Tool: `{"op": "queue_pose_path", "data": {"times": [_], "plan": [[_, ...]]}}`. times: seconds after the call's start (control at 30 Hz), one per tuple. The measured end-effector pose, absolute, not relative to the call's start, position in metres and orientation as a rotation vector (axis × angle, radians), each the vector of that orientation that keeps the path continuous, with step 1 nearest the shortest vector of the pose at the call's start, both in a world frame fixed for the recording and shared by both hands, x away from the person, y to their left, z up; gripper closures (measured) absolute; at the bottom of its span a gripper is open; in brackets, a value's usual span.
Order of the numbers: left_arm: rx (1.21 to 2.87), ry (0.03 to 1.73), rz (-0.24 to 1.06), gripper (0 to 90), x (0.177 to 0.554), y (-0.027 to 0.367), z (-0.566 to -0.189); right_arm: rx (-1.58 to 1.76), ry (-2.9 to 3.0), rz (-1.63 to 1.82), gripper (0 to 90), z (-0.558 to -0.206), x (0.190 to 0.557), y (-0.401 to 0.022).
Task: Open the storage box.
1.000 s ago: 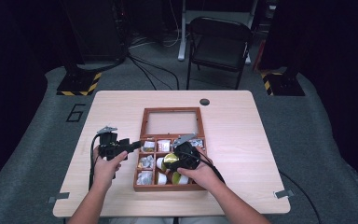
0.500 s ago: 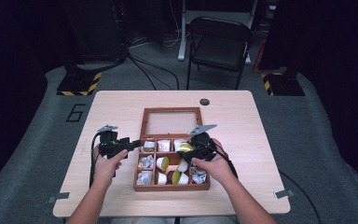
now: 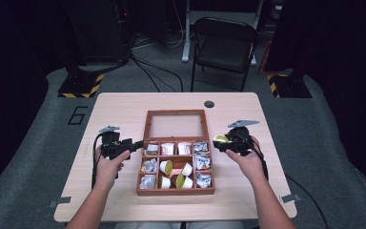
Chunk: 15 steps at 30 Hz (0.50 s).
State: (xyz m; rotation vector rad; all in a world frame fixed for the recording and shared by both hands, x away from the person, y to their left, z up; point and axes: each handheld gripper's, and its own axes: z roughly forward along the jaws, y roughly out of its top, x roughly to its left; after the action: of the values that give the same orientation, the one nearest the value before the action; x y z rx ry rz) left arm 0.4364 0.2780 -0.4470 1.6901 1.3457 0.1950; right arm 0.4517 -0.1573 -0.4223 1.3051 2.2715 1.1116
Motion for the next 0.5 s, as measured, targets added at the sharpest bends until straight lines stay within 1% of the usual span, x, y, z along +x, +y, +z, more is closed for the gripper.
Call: {"op": "queue_pose_path", "data": {"times": [0.3, 0.5], "plan": [[1.687, 1.351, 0.191, 33.9, 0.438, 0.278, -0.447, 1.382, 2.187, 1.023, 37.5, -0.431, 0.456, -0.187], [1.688, 1.351, 0.195, 33.9, 0.438, 0.278, -0.446, 1.484, 2.136, 0.971, 37.5, -0.447, 0.463, -0.206]]}}
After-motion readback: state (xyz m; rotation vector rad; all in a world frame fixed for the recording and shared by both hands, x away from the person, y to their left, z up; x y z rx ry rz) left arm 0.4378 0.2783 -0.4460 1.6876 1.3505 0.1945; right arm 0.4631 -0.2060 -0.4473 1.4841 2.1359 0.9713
